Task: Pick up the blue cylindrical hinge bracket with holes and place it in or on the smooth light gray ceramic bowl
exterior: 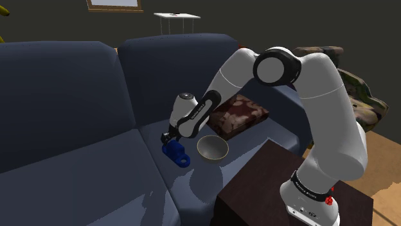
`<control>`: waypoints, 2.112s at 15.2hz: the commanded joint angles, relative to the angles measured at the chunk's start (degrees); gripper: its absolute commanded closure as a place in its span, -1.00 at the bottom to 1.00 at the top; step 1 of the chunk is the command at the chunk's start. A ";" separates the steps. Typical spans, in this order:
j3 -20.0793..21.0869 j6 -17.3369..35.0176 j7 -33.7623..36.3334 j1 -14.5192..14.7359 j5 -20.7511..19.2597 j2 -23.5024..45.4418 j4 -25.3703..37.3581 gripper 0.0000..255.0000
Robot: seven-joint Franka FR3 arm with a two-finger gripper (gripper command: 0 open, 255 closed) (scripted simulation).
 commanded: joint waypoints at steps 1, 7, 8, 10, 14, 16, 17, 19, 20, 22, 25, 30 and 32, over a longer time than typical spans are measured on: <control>-0.04 -0.01 -0.01 -0.03 0.00 0.04 -0.03 1.00; -0.02 0.01 -0.04 -0.07 0.00 0.01 -0.08 1.00; -0.04 -0.02 0.01 -0.01 0.00 0.04 -0.01 1.00; 0.28 -0.91 -0.04 -0.28 0.17 -1.37 -0.54 1.00; 0.97 -2.80 -0.18 -0.85 0.58 -4.11 -1.41 1.00; 1.31 -3.78 -0.27 -1.13 0.81 -5.45 -1.78 1.00; 1.48 -4.29 -0.31 -1.27 0.94 -6.11 -1.94 1.00; 1.83 -5.31 -0.42 -1.55 1.19 -7.42 -2.24 1.00; 2.00 -5.83 -0.47 -1.69 1.33 -8.07 -2.36 1.00; 2.34 -6.89 -0.59 -1.97 1.61 -9.35 -2.58 1.00; 2.84 -8.52 -0.78 -2.38 2.06 -11.22 -2.81 1.00; 3.63 -11.36 -1.12 -3.02 2.86 -14.21 -2.95 1.00; 3.92 -12.53 -1.27 -3.26 3.19 -15.36 -2.92 1.00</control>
